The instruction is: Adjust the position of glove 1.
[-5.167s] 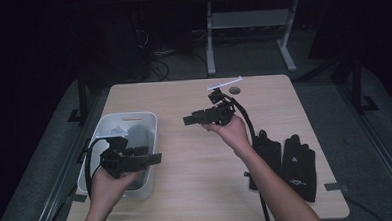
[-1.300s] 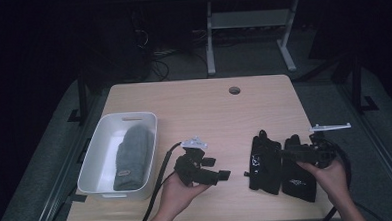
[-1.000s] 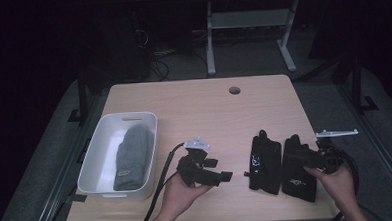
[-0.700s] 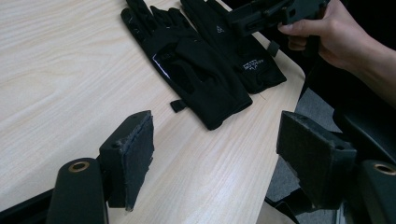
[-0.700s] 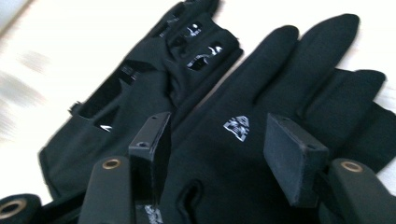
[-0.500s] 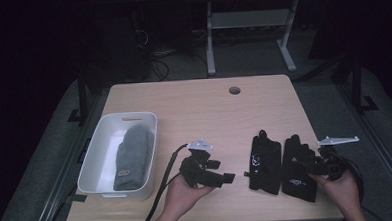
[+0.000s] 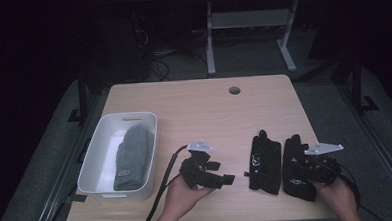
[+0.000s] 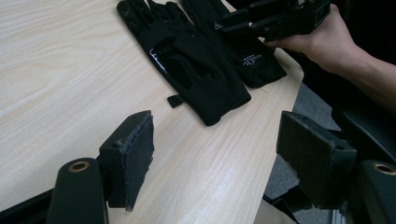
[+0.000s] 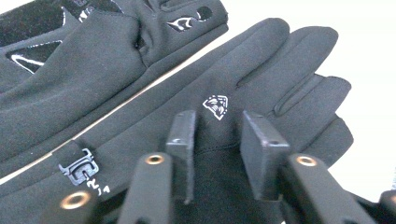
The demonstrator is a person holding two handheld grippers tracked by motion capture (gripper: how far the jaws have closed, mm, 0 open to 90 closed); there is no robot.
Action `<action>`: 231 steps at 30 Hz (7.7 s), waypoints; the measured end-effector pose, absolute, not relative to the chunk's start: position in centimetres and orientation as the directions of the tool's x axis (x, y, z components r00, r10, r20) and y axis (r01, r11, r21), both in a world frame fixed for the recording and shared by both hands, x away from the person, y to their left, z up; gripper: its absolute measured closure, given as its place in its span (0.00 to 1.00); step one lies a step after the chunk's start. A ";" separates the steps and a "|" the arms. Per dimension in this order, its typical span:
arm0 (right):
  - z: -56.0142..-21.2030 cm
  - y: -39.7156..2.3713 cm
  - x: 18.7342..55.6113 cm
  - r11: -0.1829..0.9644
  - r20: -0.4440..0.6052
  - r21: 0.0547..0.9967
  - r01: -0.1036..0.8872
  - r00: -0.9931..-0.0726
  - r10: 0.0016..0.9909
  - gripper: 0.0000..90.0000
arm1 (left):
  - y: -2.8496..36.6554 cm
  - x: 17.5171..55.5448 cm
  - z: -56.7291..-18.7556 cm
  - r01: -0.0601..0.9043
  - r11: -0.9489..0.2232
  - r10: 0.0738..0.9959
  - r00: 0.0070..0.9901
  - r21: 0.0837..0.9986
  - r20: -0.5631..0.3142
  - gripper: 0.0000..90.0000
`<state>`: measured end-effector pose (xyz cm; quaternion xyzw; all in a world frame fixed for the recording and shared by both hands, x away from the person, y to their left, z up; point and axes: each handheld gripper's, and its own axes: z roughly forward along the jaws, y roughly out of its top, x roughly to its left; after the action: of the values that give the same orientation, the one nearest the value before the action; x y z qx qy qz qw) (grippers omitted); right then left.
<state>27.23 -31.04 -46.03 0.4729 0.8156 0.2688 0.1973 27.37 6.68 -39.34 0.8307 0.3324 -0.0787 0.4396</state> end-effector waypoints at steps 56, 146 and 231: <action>-42.1 -23.4 31.2 0.313 0.113 0.652 0.691 -0.497 0.861 0.88 | 8.4 27.2 -39.1 0.621 -0.385 0.499 0.762 0.683 -0.412 0.30; -46.9 -28.2 32.4 0.046 0.347 0.626 0.778 -0.331 0.878 0.45 | 0.0 30.9 -46.2 0.680 -0.476 0.548 0.725 0.557 -0.417 0.57; -39.4 -21.7 34.2 0.021 0.495 0.688 0.726 -0.489 0.718 0.88 | 8.3 30.5 -39.9 0.662 -0.390 0.541 0.727 0.640 -0.423 0.89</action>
<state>34.23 -21.71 -39.39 0.5052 0.7144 0.4841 -0.0040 30.52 8.28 -39.94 0.8304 0.3623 -0.0729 0.4170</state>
